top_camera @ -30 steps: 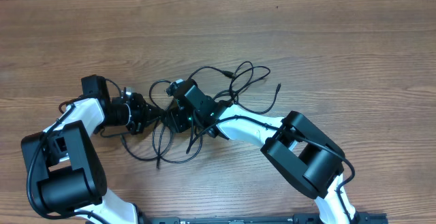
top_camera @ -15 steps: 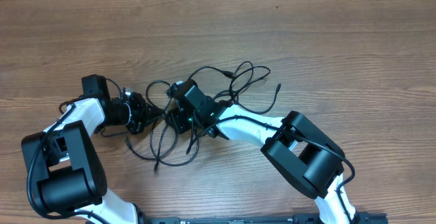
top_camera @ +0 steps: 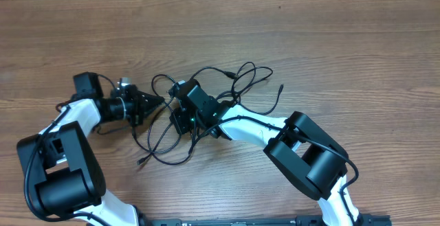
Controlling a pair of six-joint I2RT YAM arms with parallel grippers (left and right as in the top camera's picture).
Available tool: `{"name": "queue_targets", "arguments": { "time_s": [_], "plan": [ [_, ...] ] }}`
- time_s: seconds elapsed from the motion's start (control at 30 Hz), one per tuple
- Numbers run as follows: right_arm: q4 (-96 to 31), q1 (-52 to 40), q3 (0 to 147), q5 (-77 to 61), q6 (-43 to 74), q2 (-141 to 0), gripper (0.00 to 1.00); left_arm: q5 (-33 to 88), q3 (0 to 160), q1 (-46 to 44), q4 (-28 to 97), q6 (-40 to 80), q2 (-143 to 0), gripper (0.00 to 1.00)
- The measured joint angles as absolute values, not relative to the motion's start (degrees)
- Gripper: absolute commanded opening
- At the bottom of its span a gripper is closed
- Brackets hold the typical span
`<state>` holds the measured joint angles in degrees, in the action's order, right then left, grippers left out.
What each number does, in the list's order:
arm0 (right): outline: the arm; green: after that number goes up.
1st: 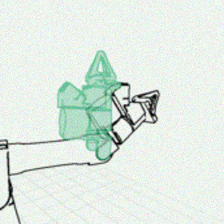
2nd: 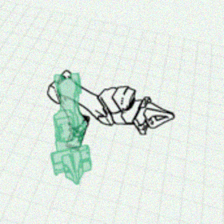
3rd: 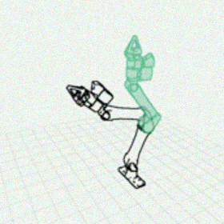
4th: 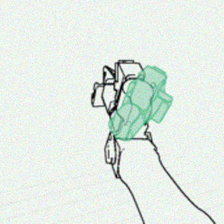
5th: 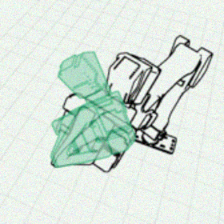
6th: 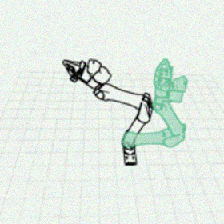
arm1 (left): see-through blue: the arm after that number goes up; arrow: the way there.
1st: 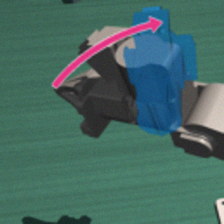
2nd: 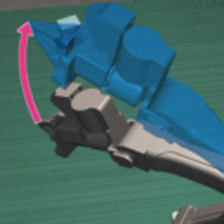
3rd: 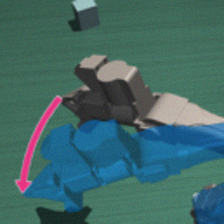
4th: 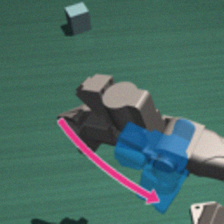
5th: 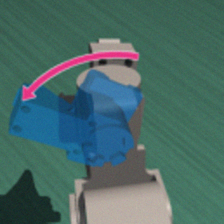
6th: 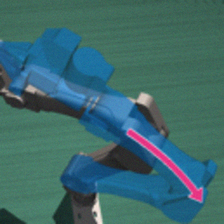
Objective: Untangle cables
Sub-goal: 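Release cables with the left gripper and withdraw it left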
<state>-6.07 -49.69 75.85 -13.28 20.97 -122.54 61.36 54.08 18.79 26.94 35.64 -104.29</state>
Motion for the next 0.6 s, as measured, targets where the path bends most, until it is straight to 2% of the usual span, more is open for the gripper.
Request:
{"name": "queue_targets", "arguments": {
  "time_s": [0.2, 0.33, 0.37, 0.4, 0.5, 0.57, 0.6],
  "plan": [
    [-5.54, -49.69, 75.85, -13.28, 20.49, -122.54, 0.04, 61.87, 56.34, 22.2, 26.24, 35.64, -104.29, 0.12],
    [-5.1, -49.58, 75.85, -13.26, 19.88, -122.54, 0.04, 56.66, 56.53, 24.45, 28.62, 35.62, -104.29, 0.16],
    [-5.02, -49.58, 75.85, -13.28, 19.68, -122.54, 0.04, 54.85, 56.53, 24.99, 29.04, 35.62, -104.29, 0.2],
    [-4.93, -49.52, 75.85, -13.3, 19.38, -122.54, 0.04, 52.93, 56.53, 25.56, 29.15, 35.44, -104.29, 0.26],
    [-4.6, -49.19, 75.85, -13.32, 18.55, -122.54, 0.04, 48.23, 56.53, 26.94, 29.17, 35.29, -104.29, 0.57],
    [-4.45, -48.64, 75.85, -13.3, 18.09, -122.54, 0.04, 44.84, 56.53, 27.83, 29.17, 35.14, -104.29, 0.82],
    [-4.45, -48.34, 75.85, -13.32, 17.96, -122.54, 0.04, 43.0, 56.53, 28.1, 29.21, 35.09, -104.29, 0.98]
  ]
}}
